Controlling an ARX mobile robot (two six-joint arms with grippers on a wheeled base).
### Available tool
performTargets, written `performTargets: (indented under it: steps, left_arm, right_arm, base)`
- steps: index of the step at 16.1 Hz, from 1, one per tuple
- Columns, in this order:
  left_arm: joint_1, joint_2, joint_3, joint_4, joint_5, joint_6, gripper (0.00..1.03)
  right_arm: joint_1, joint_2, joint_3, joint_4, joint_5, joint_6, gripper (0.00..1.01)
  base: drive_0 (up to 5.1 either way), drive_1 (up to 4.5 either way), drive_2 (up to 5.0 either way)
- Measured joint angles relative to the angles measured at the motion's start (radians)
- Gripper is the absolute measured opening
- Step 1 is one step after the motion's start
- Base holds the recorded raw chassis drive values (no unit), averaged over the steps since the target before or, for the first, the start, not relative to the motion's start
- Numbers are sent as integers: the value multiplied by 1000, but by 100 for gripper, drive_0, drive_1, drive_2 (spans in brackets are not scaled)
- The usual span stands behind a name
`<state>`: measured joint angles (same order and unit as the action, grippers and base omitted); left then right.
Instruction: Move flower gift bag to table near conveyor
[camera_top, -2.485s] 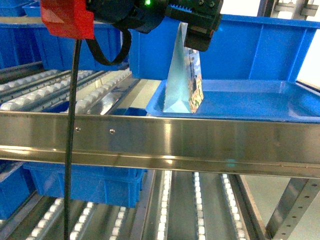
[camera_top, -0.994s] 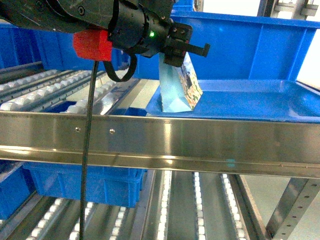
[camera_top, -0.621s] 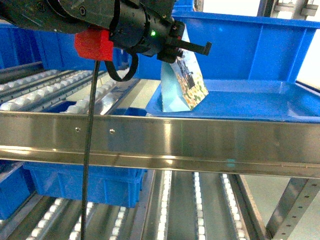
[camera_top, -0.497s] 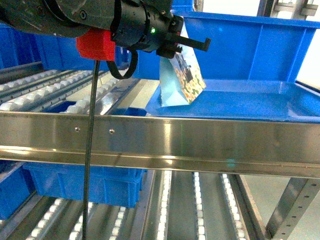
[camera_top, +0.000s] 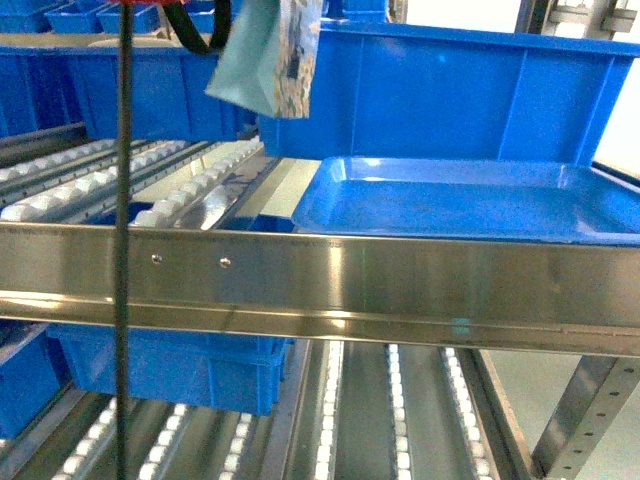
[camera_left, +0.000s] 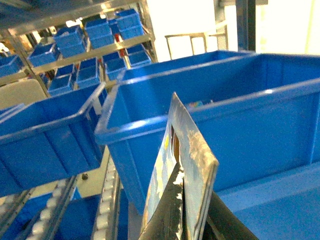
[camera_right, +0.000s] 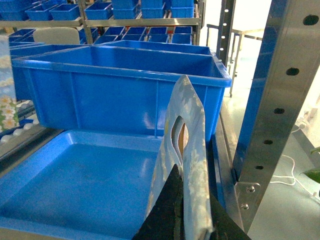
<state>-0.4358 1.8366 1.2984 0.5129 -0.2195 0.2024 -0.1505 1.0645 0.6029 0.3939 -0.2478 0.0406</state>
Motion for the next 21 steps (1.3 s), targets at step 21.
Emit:
performTargets:
  steps: [21]
  left_arm:
    - [2, -818, -846, 81, -266, -11, 2]
  right_arm:
    - [0, 0, 0, 0, 0, 0, 2]
  base:
    - [0, 0, 0]
